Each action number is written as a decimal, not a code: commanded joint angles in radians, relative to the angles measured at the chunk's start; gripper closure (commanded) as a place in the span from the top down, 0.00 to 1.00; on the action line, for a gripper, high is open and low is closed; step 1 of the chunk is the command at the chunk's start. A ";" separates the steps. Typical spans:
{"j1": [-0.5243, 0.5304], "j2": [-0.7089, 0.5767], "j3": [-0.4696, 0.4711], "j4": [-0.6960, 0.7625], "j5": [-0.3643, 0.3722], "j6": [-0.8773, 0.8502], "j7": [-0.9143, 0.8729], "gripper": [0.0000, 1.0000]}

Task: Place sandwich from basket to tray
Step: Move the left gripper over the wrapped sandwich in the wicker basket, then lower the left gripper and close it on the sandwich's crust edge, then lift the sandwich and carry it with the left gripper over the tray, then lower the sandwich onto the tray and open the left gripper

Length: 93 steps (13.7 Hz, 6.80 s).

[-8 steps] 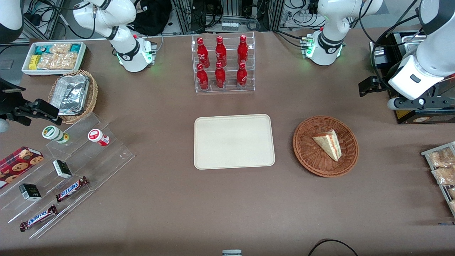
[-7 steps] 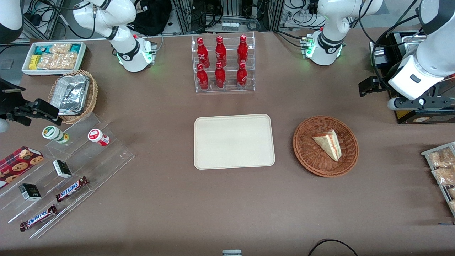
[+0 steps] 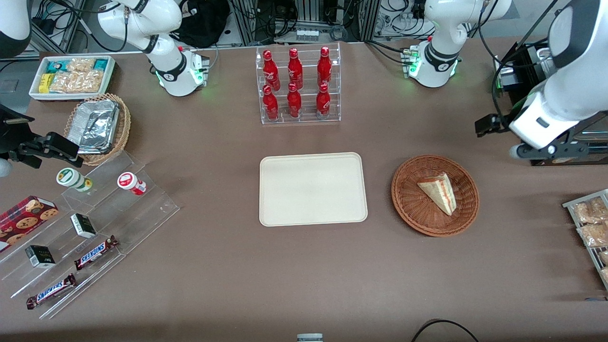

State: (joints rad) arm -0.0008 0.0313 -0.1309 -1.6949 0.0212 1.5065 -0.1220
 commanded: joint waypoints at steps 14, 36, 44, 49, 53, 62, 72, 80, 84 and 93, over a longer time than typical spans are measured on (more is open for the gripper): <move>0.012 0.035 -0.009 -0.526 0.014 0.721 -0.223 1.00; -0.021 0.196 -0.013 -0.559 0.013 0.911 -0.930 1.00; -0.030 0.193 -0.015 -0.496 0.013 0.835 -0.992 0.06; -0.038 0.196 -0.068 -0.229 0.011 0.393 -0.826 0.05; -0.068 0.200 -0.139 -0.216 0.014 0.360 -0.595 0.04; -0.349 0.412 -0.138 0.006 0.023 0.417 -0.754 0.03; -0.548 0.651 -0.134 0.242 0.181 0.518 -1.103 0.03; -0.604 0.728 -0.134 0.273 0.184 0.592 -1.133 0.05; -0.605 0.728 -0.136 0.273 0.180 0.592 -1.124 0.96; -0.559 0.559 -0.130 0.262 0.189 0.382 -1.067 1.00</move>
State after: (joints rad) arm -0.5837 0.6437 -0.2644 -1.4116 0.1953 1.9457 -1.2206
